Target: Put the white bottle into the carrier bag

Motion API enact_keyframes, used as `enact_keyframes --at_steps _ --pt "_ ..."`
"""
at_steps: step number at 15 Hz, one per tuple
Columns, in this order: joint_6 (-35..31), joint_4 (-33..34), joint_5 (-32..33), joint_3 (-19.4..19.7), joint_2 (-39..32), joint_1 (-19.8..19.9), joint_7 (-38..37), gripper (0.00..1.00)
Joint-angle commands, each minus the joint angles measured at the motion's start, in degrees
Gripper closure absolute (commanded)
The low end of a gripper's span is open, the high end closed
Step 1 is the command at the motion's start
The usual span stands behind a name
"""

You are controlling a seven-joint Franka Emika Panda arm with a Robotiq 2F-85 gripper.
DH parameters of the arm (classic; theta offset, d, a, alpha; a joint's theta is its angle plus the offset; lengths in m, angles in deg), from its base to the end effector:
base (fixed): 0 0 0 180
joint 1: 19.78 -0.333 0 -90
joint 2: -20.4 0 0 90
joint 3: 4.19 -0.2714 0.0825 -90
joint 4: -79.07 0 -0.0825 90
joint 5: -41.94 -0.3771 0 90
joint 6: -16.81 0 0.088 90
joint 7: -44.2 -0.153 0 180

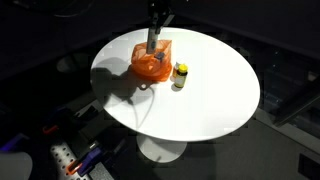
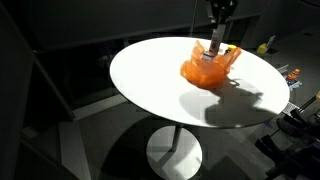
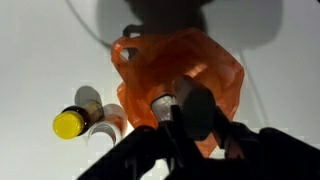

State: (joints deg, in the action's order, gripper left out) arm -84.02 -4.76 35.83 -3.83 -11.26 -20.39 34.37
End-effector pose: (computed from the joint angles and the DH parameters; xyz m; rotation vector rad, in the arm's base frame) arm 0.6352 0.0174 0.2632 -3.0247 0.3038 0.4026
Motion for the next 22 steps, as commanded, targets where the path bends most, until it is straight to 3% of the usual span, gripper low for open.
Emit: enact_keyframes --at_steps 1,8,9,14,15,22 --pt "0.74 0.84 0.13 -0.49 -0.62 0.07 2.67 0.9" --pt "-0.13 0.17 0.35 -0.32 -1.28 -0.37 2.23 0.9" --pt "-0.13 0.16 0.37 -0.32 -1.3 -0.37 2.24 0.66" --pt "-0.13 0.15 0.37 -0.32 -1.65 -0.37 2.24 0.66" --pt "-0.13 0.15 0.37 -0.32 -1.65 -0.37 2.24 0.9" --pt "-2.63 0.67 1.81 -0.63 -3.3 -2.05 2.98 0.9"
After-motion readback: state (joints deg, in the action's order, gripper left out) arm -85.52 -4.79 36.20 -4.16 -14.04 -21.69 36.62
